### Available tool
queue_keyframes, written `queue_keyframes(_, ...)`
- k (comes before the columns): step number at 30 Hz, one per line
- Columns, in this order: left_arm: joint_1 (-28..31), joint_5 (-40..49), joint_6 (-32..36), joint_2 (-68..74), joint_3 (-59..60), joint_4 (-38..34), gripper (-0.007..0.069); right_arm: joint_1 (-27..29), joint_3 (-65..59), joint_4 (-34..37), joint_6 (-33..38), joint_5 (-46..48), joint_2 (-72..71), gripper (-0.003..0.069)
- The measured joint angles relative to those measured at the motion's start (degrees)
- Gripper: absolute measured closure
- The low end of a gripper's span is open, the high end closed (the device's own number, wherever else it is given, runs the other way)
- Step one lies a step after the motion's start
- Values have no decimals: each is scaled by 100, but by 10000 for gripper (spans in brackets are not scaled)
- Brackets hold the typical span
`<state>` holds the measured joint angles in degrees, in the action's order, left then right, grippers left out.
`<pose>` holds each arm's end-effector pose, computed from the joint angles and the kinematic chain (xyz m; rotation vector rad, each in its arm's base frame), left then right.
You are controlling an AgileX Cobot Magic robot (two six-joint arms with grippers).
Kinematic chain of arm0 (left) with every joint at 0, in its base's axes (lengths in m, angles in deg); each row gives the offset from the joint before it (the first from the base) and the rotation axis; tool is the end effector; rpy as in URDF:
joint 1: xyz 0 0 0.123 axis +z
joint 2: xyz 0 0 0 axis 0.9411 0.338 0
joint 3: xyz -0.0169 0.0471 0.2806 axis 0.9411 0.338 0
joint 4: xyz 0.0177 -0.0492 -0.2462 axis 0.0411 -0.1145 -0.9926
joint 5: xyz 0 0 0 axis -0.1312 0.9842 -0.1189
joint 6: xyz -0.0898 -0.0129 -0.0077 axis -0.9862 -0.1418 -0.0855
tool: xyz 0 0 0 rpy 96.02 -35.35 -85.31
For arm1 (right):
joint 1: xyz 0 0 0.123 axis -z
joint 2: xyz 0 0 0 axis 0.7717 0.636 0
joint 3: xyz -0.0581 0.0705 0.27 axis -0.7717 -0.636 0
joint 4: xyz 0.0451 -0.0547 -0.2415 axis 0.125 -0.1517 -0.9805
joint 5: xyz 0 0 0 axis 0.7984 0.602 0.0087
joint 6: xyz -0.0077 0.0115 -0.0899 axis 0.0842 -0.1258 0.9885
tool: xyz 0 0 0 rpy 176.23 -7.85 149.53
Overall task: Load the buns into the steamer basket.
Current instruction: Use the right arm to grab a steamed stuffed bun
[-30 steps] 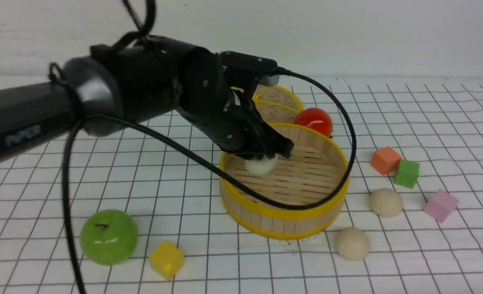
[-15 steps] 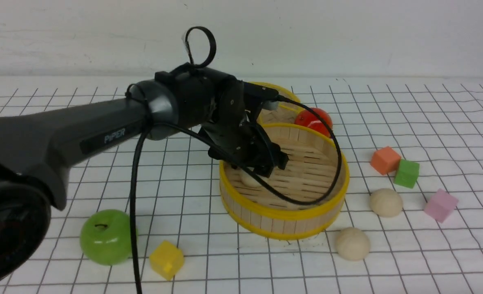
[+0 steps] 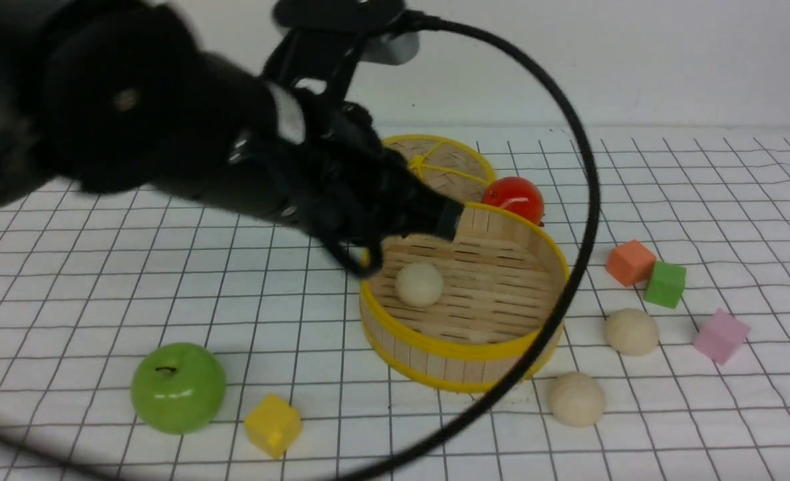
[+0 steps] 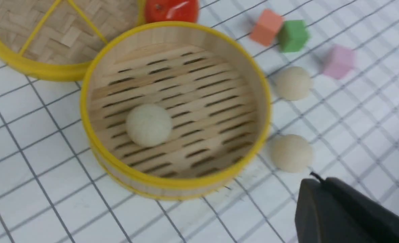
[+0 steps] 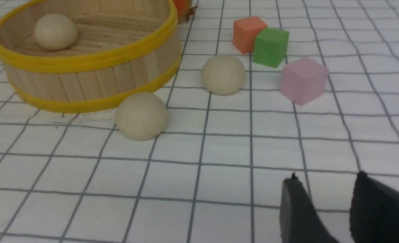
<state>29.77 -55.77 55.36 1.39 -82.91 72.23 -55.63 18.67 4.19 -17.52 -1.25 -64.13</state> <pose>0.2138 -0.1885 0.3717 0.5879 2.1062 -0.5740 0.0531 0.0082 0.1758 -0.0816 1.8236 0.1179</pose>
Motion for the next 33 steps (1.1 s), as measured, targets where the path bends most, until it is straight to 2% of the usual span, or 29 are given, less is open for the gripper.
queue_keyframes(2, -42, -437, 12, -893, 871, -85, 638, 0, -12, 462, -254, -295, 0, 419)
queue_keyframes(3, -47, -437, 12, -893, 871, -85, 638, 0, -12, 526, -291, -323, 0, 419)
queue_keyframes(6, -49, -1129, -52, -2505, 2474, -161, 638, 0, -12, 1725, -1004, -726, 0, 419)
queue_keyframes(10, -49, -1716, -400, -3707, 3701, -249, 638, 0, -1, 2387, -1208, -1107, 0, 439)
queue_keyframes(12, -49, -1980, -620, -4324, 4284, -249, 638, 0, 229, 2624, -1201, -858, 53, 471)
queue_keyframes(14, -49, -2039, -672, -4518, 4524, -249, 638, 0, 569, 2639, -1121, -498, 245, 501)
queue_keyframes(15, -49, -2081, -677, -4800, 4786, -249, 638, 0, 1178, 2564, -877, 144, 800, 538)
queue_keyframes(18, -49, -2110, -682, -4968, 4996, -176, 638, 0, 2304, 2329, -347, 1384, 2106, 582)
queue_keyframes(20, -49, -2110, -682, -4979, 5020, -104, 638, 0, 2693, 2217, -168, 1819, 2732, 595)
queue_keyframes(23, -49, -2115, -682, -5000, 5046, 201, 638, 0, 3905, 1961, 288, 3032, 4594, 636)
queue_keyframes(26, -49, -2115, -682, -5000, 5046, 263, 638, -8, 4243, 1924, 372, 3270, 5269, 647)
queue_keyframes(28, -49, -2104, -691, -5000, 5046, 294, 638, -212, 4705, 1783, 410, 3375, 6273, 652)
queue_keyframes(32, -49, -2054, -694, -5000, 5046, 294, 638, -823, 5083, 1465, 344, 3233, 7155, 652)
queue_keyframes(33, -49, -2020, -694, -5000, 5046, 299, 638, -1161, 5252, 1226, 228, 3127, 7540, 649)
